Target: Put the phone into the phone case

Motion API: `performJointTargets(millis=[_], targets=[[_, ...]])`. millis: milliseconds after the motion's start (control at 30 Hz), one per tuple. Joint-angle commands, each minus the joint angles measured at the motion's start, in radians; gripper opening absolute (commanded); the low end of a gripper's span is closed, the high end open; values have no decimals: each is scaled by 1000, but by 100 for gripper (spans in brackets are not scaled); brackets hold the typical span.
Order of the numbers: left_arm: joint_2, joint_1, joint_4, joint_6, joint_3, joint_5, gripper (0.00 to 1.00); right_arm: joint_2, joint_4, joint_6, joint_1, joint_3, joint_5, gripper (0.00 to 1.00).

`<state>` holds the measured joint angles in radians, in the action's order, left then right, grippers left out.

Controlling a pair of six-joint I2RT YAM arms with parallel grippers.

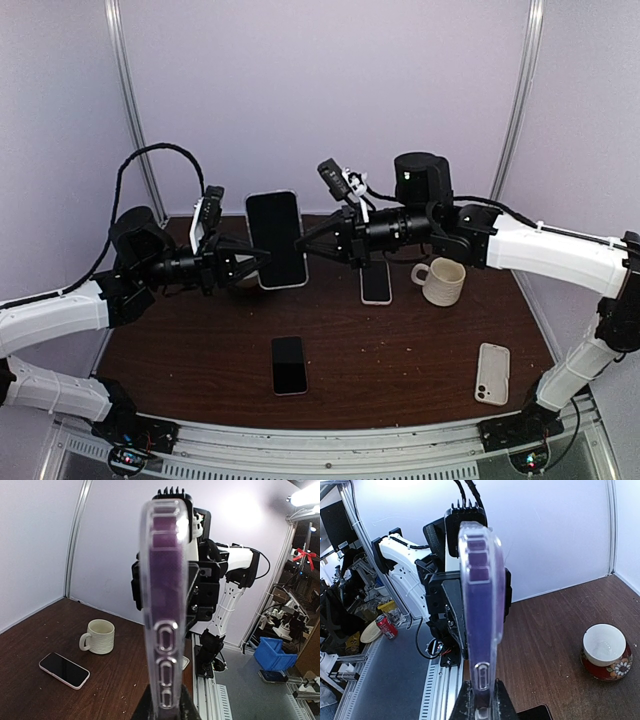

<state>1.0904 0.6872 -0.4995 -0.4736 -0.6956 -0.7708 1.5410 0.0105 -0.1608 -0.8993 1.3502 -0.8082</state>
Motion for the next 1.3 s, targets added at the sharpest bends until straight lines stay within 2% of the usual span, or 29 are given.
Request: performJointTargets(millis=[0,33,100,133,167,233,300,367,433,533,667,833,1033,1167,1267], targets=[[-9,3,-64,25,-12,18,0,-44,-47,-45,3,-14,58,0],[-11,3,-50,30,-13,33,11,-50,-39,-52,7,-16,77,0],[-11,2,12,47,-23,82,56,-54,-19,-73,17,-12,114,0],[-11,3,54,62,-34,116,72,-53,9,-92,25,-8,133,0],[-15,3,110,84,-47,162,81,-47,32,-114,36,-2,153,0],[-28,3,239,138,-82,291,92,-26,95,-162,73,13,209,0],[-46,1,374,188,-115,505,97,14,175,-214,113,33,322,0],[-54,-13,482,198,-136,762,98,81,265,-260,151,69,380,0],[-53,-52,575,190,-151,846,97,172,342,-276,175,129,390,0],[-46,-57,601,190,-157,870,98,298,411,-281,199,228,362,0],[-29,-58,620,182,-163,873,98,438,412,-348,250,319,299,0],[-20,-58,631,184,-169,875,98,552,375,-414,282,353,225,0],[-13,-60,632,178,-170,868,97,612,433,-417,319,356,252,0],[-11,-60,632,174,-171,860,98,655,472,-396,352,367,306,19],[-12,-61,634,174,-173,861,98,704,526,-361,365,413,309,21]])
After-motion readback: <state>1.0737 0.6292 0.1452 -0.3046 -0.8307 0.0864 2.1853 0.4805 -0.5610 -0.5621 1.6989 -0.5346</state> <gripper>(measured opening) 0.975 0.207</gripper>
